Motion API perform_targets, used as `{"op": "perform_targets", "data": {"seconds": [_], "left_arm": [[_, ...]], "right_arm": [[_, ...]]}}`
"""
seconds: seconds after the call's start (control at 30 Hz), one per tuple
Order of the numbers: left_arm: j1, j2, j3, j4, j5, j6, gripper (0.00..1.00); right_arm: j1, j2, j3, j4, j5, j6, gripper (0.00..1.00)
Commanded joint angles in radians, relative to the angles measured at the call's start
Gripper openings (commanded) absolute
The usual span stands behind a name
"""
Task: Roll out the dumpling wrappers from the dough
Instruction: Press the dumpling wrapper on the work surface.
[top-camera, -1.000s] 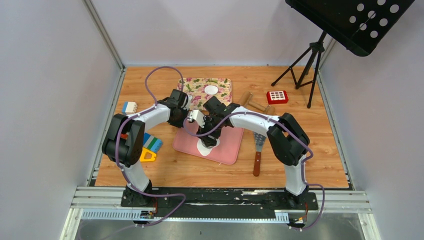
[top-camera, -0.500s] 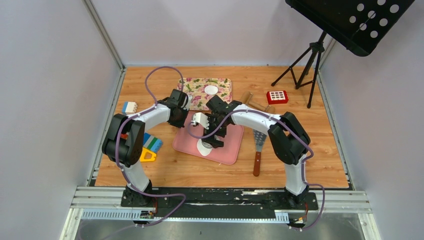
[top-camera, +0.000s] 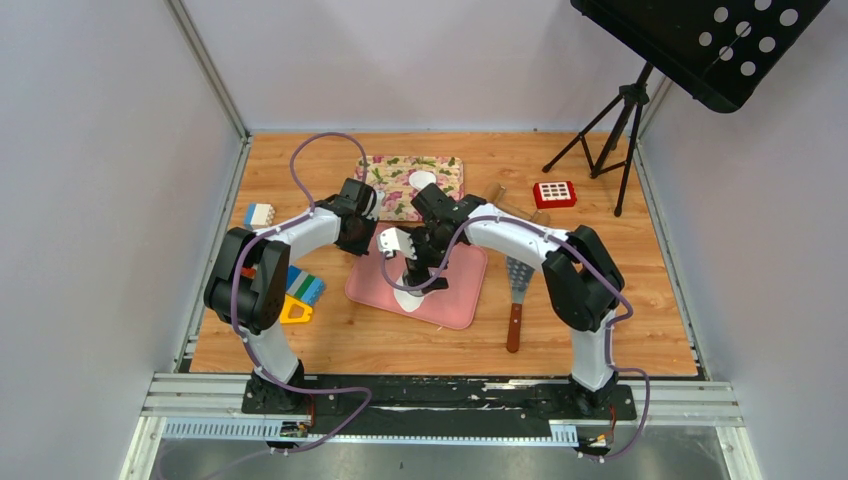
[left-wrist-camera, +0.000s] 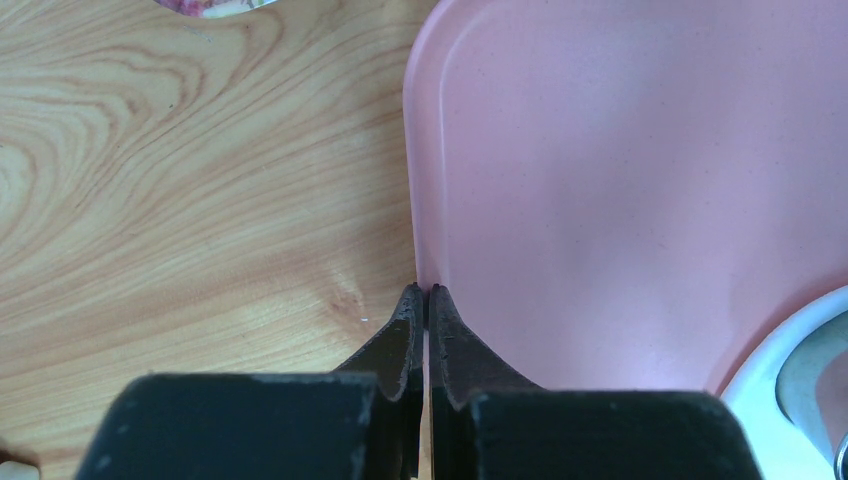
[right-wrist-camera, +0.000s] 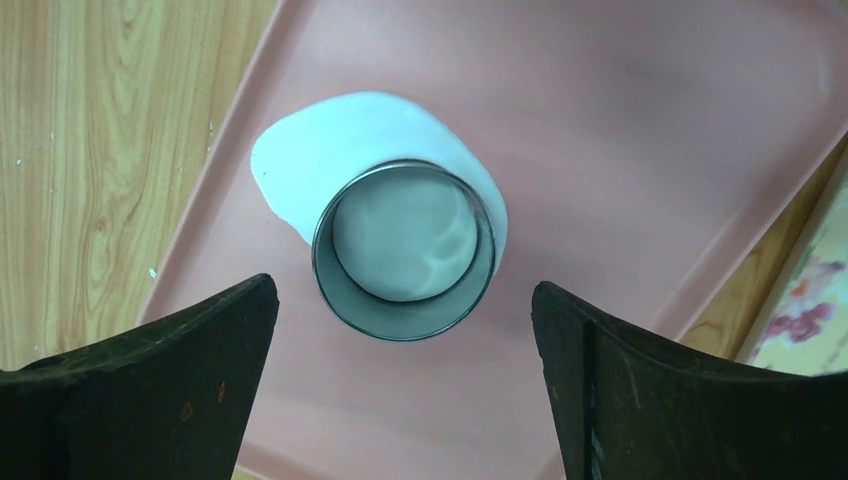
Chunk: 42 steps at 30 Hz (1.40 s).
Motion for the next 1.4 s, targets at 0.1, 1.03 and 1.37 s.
{"op": "perform_targets", "data": {"seconds": [0.1, 1.03, 1.37], "left_arm": [[-0.013, 0.067, -0.038, -0.057, 0.044, -0.007, 0.0], [-0.012, 0.067, -0.04, -0.057, 0.049, -0.009, 0.0], [-0.012, 0.067, -0.039, -0.057, 0.049, -0.01, 0.0]], "right_arm": [[0.0, 0.043, 0.106, -0.04, -0.105, -0.167, 1.0], [0.002, 0.081, 0.052, -0.009, -0.135, -0.188, 0.87], [0.002, 0.041, -0.011, -0.007, -0.147, -0.162, 0.77]]}}
